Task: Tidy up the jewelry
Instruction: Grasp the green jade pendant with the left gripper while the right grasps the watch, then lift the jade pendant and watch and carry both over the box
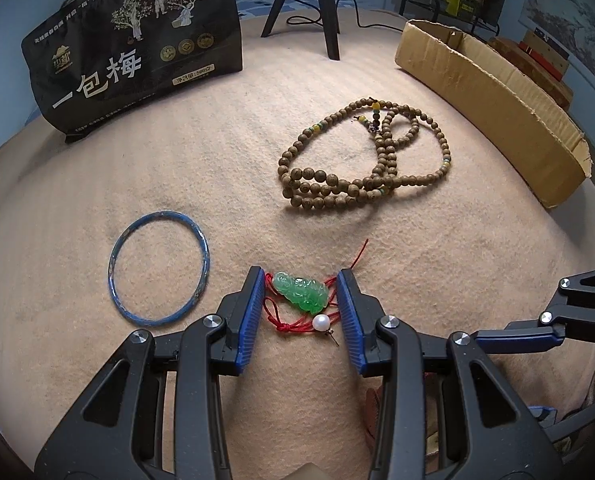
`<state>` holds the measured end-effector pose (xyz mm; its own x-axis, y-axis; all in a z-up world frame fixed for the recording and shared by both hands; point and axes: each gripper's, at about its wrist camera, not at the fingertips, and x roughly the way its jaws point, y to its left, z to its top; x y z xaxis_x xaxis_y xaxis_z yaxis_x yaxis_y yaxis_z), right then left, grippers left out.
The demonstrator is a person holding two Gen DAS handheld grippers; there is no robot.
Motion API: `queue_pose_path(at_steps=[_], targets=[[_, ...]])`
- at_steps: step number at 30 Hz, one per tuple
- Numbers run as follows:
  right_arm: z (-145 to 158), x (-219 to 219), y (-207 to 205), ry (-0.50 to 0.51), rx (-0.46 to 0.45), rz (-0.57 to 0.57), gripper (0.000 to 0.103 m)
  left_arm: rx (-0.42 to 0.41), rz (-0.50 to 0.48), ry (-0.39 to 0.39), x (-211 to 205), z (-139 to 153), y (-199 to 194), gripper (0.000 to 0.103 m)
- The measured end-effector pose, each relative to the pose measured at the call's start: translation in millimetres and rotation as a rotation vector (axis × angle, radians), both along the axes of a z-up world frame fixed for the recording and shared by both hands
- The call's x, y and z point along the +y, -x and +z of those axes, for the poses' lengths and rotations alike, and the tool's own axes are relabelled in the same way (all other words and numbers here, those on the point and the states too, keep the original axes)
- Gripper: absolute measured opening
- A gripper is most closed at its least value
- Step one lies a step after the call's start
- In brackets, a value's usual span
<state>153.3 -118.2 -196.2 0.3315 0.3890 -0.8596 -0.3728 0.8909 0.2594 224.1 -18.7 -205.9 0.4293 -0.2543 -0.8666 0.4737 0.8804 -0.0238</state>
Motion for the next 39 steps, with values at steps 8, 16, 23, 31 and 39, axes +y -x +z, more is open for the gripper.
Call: queue_pose_path(at_steps=[8,16,23,31,39], targets=[[-1.6,5.6,0.1,0.018,0.013,0.013,0.011,-0.015,-0.015,-0.009,-3.0,-0.6,0.7,0.030],[0.9,7.0,-1.8,0.016,0.003,0.007,0.009,-0.017,0.026,0.040,7.1,8.3,0.0,0.030],[11.7,0.1,-0.6,0.017,-0.042,-0.014,0.009,-0.053,0.072,0.109,18.5,35.9,-0.4,0.030],[31.0,-17.0,3.8,0.003,-0.086,-0.035,0.009,-0.111,0.108,0.169,22.7,72.0,3.2,0.030],[54.5,-40.4,8.0,-0.008,-0.143,-0.073,0.009,-0.175,0.132,0.226,19.4,107.5,9.9,0.030]])
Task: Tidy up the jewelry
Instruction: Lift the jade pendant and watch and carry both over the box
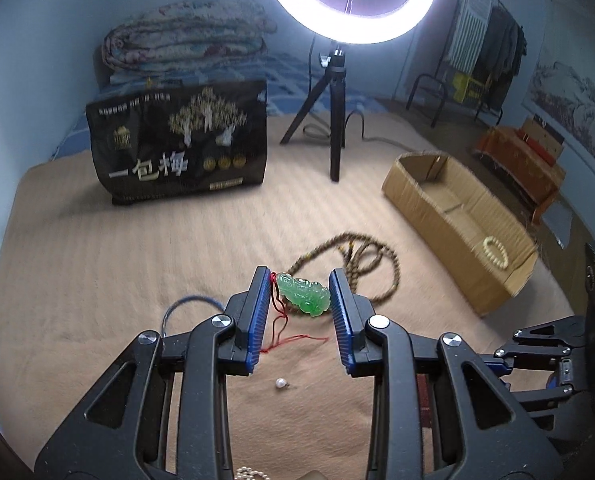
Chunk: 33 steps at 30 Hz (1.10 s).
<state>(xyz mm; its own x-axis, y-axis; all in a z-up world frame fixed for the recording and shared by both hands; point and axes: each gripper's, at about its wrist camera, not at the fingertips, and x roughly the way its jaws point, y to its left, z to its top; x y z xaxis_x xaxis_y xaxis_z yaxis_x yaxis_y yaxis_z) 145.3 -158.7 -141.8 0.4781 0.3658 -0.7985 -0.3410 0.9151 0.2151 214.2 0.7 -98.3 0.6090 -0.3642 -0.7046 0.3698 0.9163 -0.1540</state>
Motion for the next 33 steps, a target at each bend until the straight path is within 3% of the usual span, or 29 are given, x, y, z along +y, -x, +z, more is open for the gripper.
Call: queue_pose_path(at_steps=[14,26,33], targets=[[29.5,-62.6,-6.5,-0.015,-0.064,-0.127,0.009,-0.083,-0.031,0.066,-43.7,43.5,5.5,0.030],[50.1,-139.5,-17.3,0.016,-0.115,-0.272,0.009,-0.132,-0.113,0.108,-114.2,64.6,-10.8,0.030],[47.3,-177.0,-21.0,0.049,-0.119,-0.328,0.009,-0.147,-0.152,0.127,-160.1,70.2,-33.1,0.030]])
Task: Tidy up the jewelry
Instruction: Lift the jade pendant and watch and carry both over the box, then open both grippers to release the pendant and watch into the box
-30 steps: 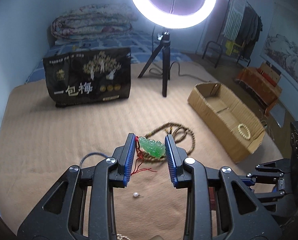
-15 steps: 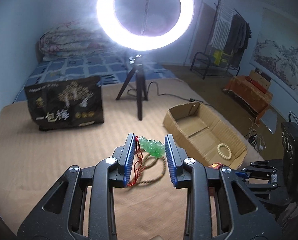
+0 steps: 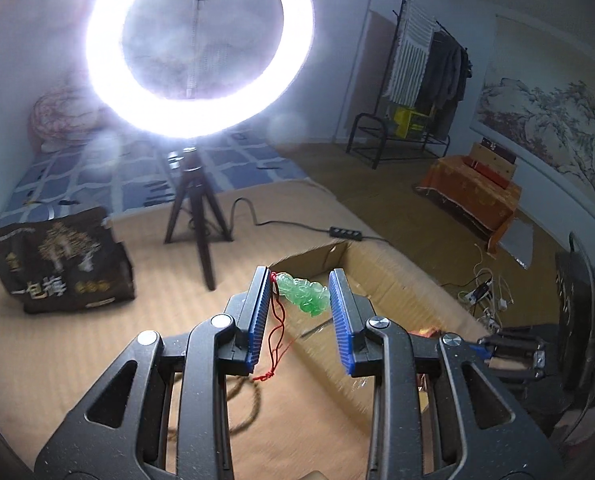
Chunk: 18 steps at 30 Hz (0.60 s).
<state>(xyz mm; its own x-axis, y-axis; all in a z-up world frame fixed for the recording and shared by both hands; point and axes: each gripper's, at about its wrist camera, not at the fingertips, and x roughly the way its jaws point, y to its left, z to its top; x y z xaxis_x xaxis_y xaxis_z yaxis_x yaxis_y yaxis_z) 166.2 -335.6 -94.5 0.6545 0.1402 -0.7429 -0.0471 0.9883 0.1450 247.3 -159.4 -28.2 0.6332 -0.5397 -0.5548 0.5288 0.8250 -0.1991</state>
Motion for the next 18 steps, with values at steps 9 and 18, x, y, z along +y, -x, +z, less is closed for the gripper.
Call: queue_pose_path(at_steps=[9,18], targets=[[-14.5,-25.5,-7.9,0.016,0.036,-0.030,0.009,0.024,-0.029,-0.011,-49.5,-16.7,-29.5,0.030],[-32.7,-24.2,-15.6,0.026,0.087,-0.014,0.009,0.072,-0.038,-0.049,-76.1,-43.7,-43.7,0.030]])
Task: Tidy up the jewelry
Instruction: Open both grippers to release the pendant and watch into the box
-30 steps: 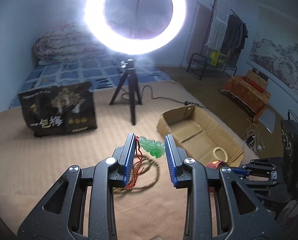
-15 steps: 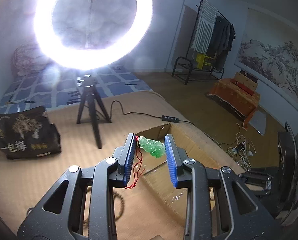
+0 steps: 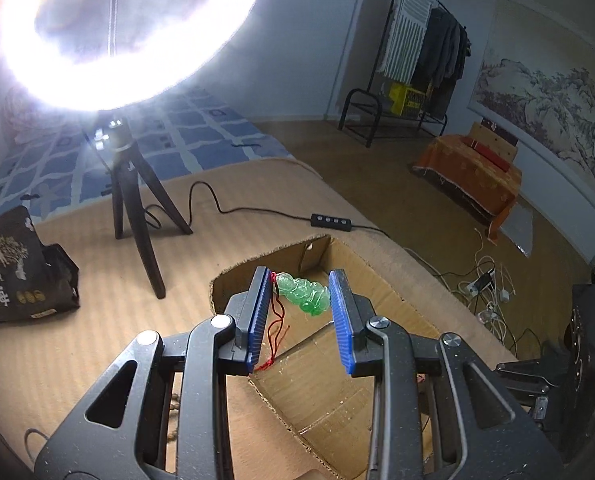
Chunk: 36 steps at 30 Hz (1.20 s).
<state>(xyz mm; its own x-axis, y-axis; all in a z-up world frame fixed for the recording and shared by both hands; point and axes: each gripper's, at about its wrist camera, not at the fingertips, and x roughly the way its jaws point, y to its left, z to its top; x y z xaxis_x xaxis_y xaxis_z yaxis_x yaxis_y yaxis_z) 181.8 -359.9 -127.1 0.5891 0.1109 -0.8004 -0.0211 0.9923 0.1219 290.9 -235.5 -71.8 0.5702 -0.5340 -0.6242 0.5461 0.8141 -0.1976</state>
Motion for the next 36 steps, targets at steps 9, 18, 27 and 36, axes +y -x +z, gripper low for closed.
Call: queue_pose_path(at_steps=[9,18,27,36], targets=[[-7.7,-0.8,-4.5,-0.001,0.020,-0.012,0.014,0.026,0.007,-0.044,-8.6,-12.9,0.5,0.039],[-5.1,-5.3,-0.8,-0.014,0.011,-0.036,0.034,0.023,0.014,-0.047,-3.9,-8.3,4.6,0.042],[6.6,-3.0,6.6,-0.023,-0.016,-0.043,0.034,0.004,0.037,-0.055,9.3,5.5,17.8,0.042],[25.0,5.9,14.9,-0.035,-0.062,-0.046,0.034,-0.034,0.075,-0.067,42.0,28.5,37.3,0.042]])
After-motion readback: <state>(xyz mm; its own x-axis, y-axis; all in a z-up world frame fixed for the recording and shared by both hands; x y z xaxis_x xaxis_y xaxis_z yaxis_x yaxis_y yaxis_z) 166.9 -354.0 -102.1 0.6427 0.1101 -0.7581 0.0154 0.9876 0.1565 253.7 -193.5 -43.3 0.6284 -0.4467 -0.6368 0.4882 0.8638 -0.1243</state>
